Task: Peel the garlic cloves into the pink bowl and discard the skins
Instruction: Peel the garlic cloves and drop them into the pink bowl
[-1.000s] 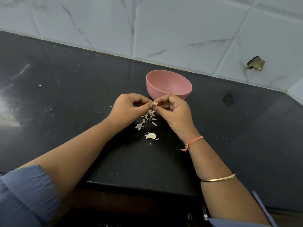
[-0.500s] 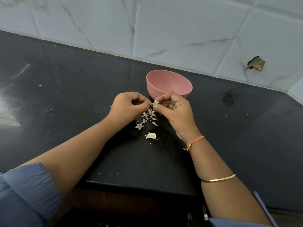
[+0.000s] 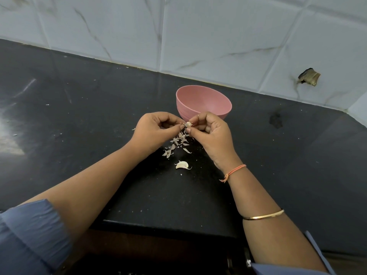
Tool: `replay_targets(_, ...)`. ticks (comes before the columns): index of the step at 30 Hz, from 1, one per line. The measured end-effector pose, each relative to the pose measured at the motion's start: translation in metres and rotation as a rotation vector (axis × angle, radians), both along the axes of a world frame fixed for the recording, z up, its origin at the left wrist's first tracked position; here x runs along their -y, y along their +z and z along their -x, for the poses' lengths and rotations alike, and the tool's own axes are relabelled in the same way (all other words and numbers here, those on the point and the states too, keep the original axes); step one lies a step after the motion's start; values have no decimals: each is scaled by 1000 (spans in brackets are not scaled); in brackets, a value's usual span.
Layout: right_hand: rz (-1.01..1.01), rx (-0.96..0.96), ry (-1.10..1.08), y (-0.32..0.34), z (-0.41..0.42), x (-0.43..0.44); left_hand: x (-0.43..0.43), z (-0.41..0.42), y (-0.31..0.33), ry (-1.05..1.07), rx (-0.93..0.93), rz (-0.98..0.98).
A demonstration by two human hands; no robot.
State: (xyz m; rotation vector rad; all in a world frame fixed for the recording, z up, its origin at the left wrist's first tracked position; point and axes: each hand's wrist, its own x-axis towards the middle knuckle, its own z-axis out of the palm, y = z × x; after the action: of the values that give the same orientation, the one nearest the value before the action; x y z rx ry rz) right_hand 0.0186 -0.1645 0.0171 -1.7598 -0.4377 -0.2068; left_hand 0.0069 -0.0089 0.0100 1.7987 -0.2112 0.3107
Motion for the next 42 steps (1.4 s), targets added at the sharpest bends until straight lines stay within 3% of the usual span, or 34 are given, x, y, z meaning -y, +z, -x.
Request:
replay_targets(8, 131, 130, -83, -7, -5, -1, 0, 3, 3, -27, -59, 46)
replay_targets(20, 264, 325, -154, -9, -4, -3, 2, 3, 0, 4, 3, 6)
replay_targets(24, 221, 251, -139, -9, -4, -4, 3, 2, -1, 43, 27, -21)
replay_targets(27, 75, 105, -83, -6, -2, -6, 3, 1, -1, 76, 48, -51)
replay_targets(33, -119, -12, -35, 0, -1, -3, -1, -5, -4, 192, 9, -77)
replay_targets(42, -62, -28, 23, 0, -1, -2, 2, 1, 0, 58, 60, -11)
